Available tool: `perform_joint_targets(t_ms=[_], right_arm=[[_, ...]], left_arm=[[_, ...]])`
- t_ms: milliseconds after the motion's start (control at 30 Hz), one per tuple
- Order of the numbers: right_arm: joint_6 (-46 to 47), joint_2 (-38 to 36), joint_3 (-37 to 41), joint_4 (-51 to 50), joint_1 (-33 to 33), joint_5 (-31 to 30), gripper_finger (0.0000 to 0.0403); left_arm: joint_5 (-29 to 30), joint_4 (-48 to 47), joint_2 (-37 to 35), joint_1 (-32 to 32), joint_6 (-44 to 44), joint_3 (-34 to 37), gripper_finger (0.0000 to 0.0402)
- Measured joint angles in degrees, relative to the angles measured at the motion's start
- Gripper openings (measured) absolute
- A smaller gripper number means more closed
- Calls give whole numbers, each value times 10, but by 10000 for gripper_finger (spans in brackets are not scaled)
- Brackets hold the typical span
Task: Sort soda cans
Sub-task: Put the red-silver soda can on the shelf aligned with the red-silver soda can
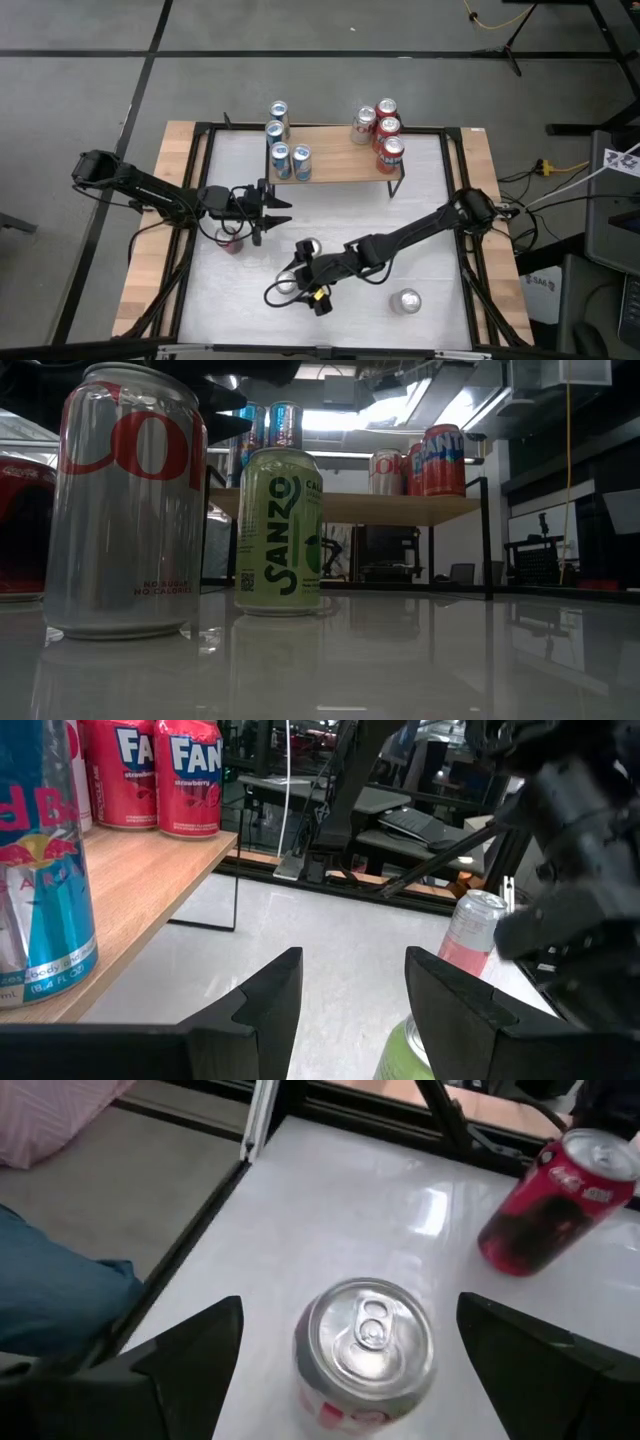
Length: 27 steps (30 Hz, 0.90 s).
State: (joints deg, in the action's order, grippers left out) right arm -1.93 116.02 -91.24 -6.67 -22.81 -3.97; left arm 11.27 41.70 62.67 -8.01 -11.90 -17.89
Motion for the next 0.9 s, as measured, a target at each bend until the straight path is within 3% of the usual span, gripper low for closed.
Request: perform_joint_targets(t_ms=[367, 900], right_arm=[[-1, 20, 0, 9, 0, -41, 358], [1, 47, 0, 39, 0, -32, 358]], left_arm=[[0, -1, 0, 0, -1, 0, 173], [0, -4, 0, 0, -1, 0, 173]])
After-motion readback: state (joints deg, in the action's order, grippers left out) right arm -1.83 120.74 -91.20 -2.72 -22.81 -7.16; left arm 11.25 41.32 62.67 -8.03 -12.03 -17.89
